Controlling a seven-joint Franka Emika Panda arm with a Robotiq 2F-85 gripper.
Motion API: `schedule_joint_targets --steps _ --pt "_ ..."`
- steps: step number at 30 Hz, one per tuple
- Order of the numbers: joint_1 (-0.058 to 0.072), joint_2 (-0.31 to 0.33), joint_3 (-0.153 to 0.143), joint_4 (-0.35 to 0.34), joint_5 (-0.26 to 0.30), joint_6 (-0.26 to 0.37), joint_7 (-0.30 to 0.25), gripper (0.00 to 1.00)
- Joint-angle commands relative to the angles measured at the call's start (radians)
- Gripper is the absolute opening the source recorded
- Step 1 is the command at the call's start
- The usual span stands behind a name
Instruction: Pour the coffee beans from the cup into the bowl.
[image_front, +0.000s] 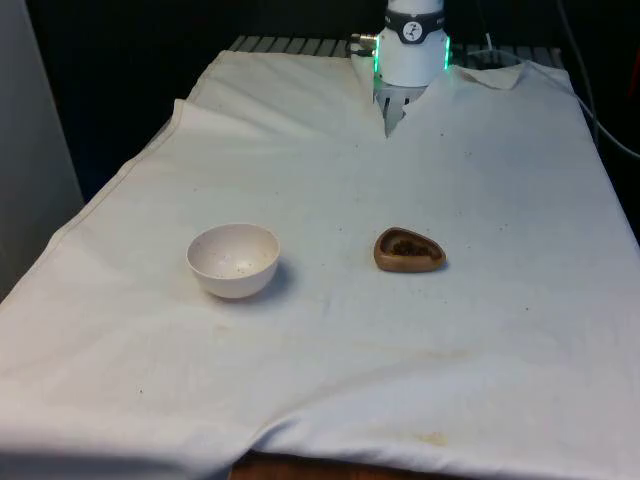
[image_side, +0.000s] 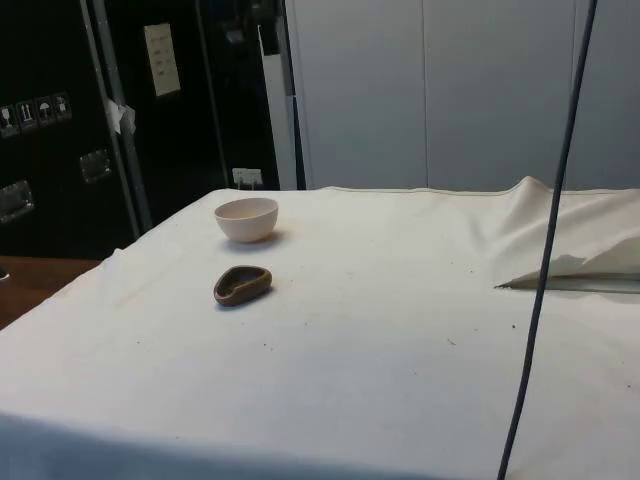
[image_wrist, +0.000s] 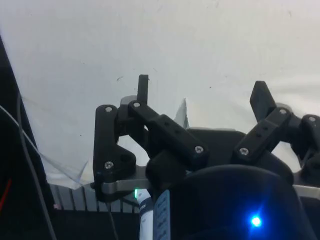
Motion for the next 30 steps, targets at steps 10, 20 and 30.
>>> schedule_joint_targets --steps 10,20,30 --pt "0.01 0.015 0.034 -0.028 -0.041 0.052 0.076 1.0" --pt "0.015 0.0 0.052 -0.107 -0.066 0.14 0.132 1.0" --pt "0.013 0.024 0.049 -0.155 -0.08 0.229 0.16 1.0"
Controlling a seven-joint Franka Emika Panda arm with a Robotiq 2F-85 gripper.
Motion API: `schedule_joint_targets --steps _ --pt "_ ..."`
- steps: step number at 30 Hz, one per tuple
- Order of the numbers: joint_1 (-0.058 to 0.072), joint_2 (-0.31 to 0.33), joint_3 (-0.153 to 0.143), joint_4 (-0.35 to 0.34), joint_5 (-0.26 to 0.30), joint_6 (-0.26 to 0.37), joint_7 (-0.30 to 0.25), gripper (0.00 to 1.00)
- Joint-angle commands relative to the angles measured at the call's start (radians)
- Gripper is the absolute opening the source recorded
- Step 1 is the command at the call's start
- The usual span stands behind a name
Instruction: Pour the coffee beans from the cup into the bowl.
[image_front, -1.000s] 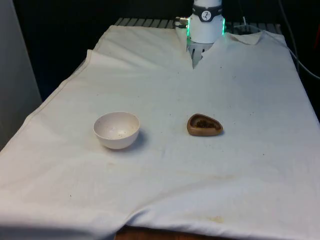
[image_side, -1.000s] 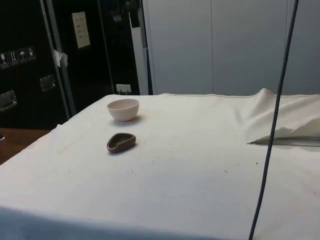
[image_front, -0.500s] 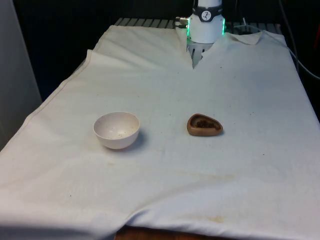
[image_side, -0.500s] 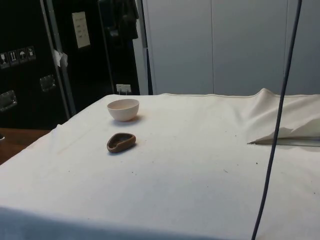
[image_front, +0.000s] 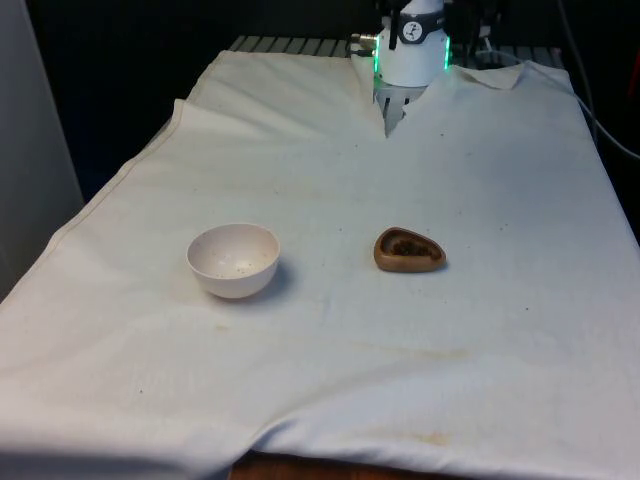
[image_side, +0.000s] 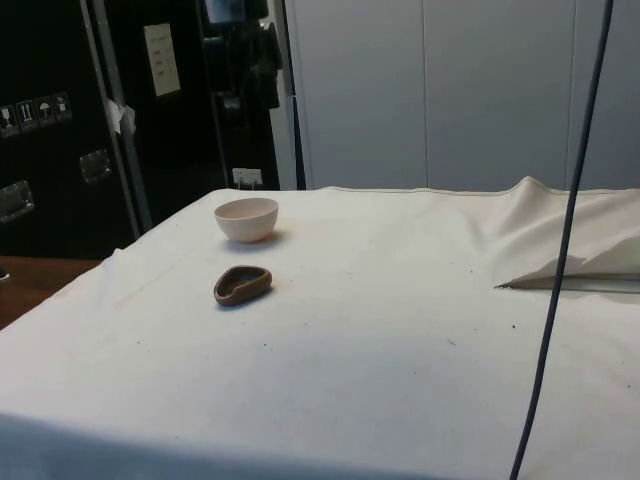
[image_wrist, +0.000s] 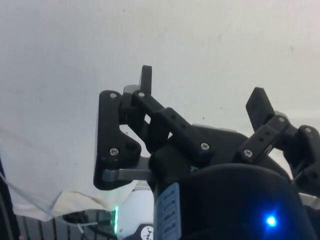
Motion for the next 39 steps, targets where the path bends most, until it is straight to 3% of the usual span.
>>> schedule_joint_targets --steps 1,6,7,10,18,25,32,39 --pt "0.0 0.006 -0.002 -0.008 -0.005 0.02 0.008 1.0" --pt "-0.001 0.027 -0.007 -0.026 -0.003 0.058 0.015 1.0" --pt "0.0 0.025 -0.006 -0.015 0.0 0.035 0.007 1.0" --pt "-0.001 0.04 -0.009 -0.047 -0.003 0.093 0.024 1.0" --pt "-0.001 0.075 -0.014 -0.08 -0.005 0.172 0.042 1.0" --pt "-0.001 0.11 -0.015 -0.076 0.0 0.206 0.044 1.0" --pt "0.0 0.2 -0.021 -0.034 -0.006 0.267 0.073 1.0" --pt "0.004 0.245 -0.019 -0.015 -0.006 0.302 0.086 1.0"
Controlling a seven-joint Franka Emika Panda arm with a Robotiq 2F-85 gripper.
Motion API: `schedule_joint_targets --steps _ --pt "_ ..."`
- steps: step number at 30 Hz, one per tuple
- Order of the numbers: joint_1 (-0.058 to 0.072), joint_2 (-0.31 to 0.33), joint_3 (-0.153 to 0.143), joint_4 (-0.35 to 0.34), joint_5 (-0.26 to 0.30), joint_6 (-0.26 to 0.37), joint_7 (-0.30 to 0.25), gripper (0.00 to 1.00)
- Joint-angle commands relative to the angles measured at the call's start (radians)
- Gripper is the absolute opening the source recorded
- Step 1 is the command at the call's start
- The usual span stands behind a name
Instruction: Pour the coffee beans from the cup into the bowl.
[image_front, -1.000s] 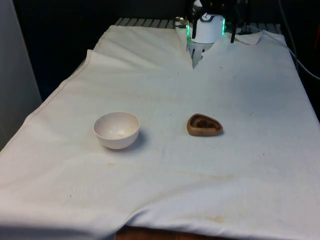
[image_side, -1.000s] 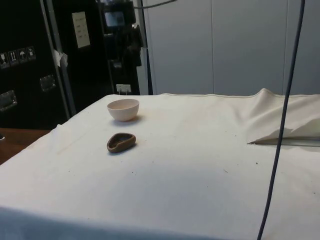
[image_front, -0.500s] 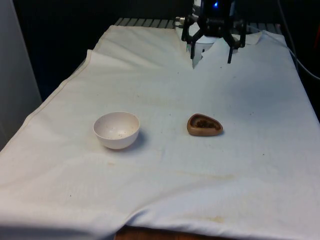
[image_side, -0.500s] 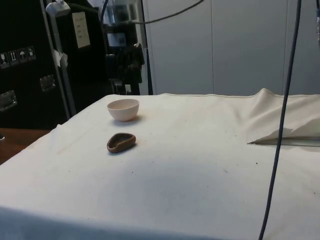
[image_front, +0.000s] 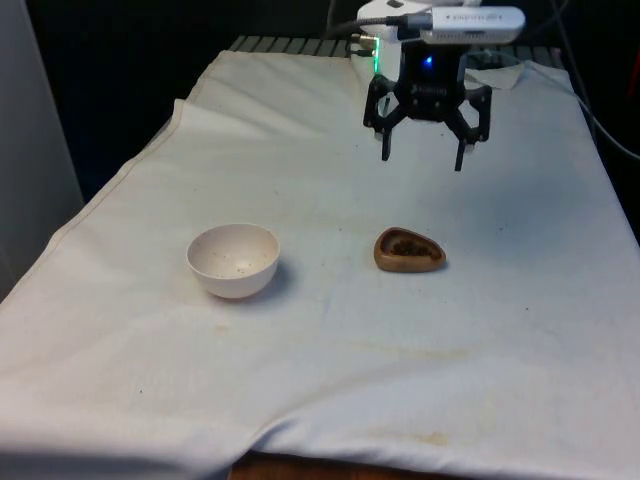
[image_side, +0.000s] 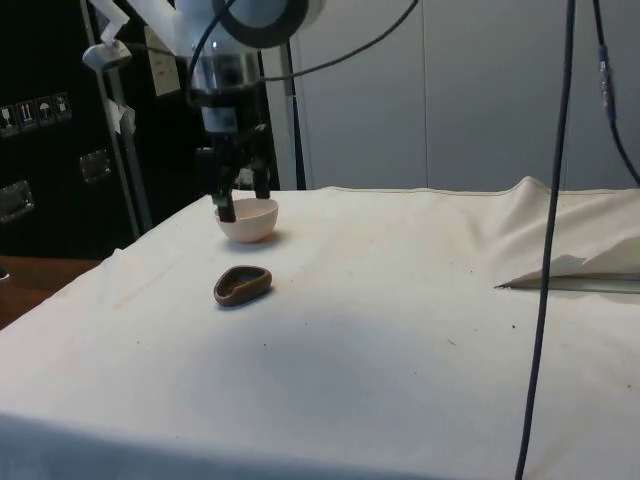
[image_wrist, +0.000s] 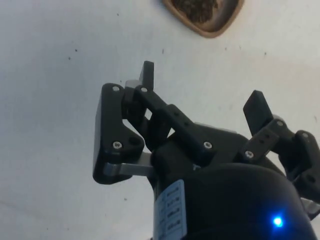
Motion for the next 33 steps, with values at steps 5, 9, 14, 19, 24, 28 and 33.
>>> schedule_joint_targets --steps 5,9,14,19,24,28,33 --pt "0.006 0.035 -0.003 0.011 -0.008 0.039 0.019 1.0" --pt "0.003 0.059 -0.008 0.008 -0.006 0.085 0.018 1.0" --pt "-0.001 0.072 -0.017 0.001 -0.004 0.124 0.009 1.0" --pt "-0.006 0.085 -0.036 -0.015 0.0 0.185 -0.018 1.0" --pt "-0.009 0.096 -0.047 -0.027 0.004 0.225 -0.039 1.0" --pt "-0.019 0.121 -0.055 -0.033 0.02 0.265 -0.079 1.0" --pt "-0.023 0.145 -0.06 -0.03 0.044 0.282 -0.116 1.0"
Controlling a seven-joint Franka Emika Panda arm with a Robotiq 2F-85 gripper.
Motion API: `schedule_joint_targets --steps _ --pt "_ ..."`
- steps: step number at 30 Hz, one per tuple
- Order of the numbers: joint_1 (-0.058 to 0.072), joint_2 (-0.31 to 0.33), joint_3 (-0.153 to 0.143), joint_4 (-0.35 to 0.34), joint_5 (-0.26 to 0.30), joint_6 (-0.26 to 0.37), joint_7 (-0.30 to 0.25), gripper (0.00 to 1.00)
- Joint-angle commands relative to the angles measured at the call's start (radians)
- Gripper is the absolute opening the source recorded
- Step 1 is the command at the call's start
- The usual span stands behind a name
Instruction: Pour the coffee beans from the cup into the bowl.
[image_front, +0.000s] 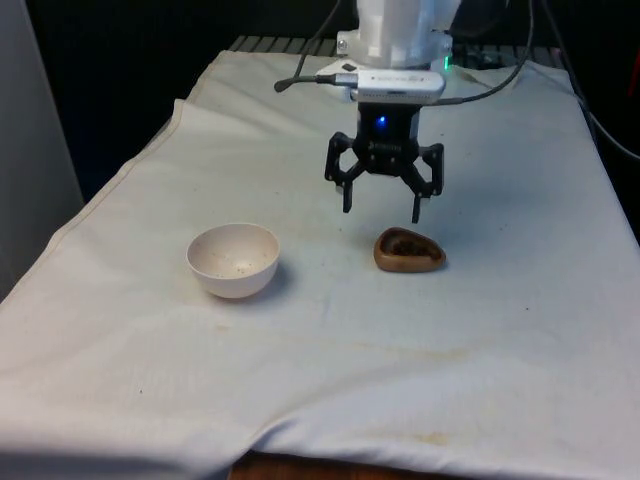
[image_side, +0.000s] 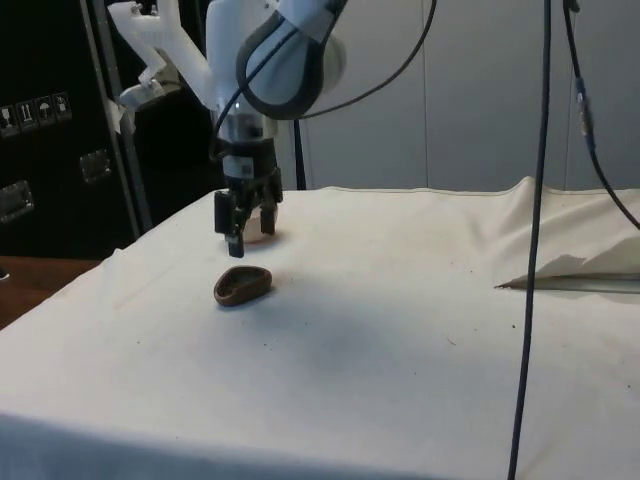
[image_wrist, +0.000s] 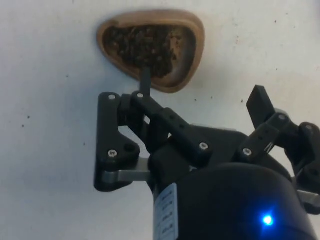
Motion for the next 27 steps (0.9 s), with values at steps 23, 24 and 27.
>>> schedule_joint_targets --steps 23,24,27 --pt "-0.034 0.093 0.013 0.054 0.12 0.024 -0.145 1.0" --pt "-0.033 0.096 0.01 0.057 0.129 0.022 -0.153 1.0" --pt "-0.03 0.099 0.006 0.061 0.143 0.02 -0.166 1.0"
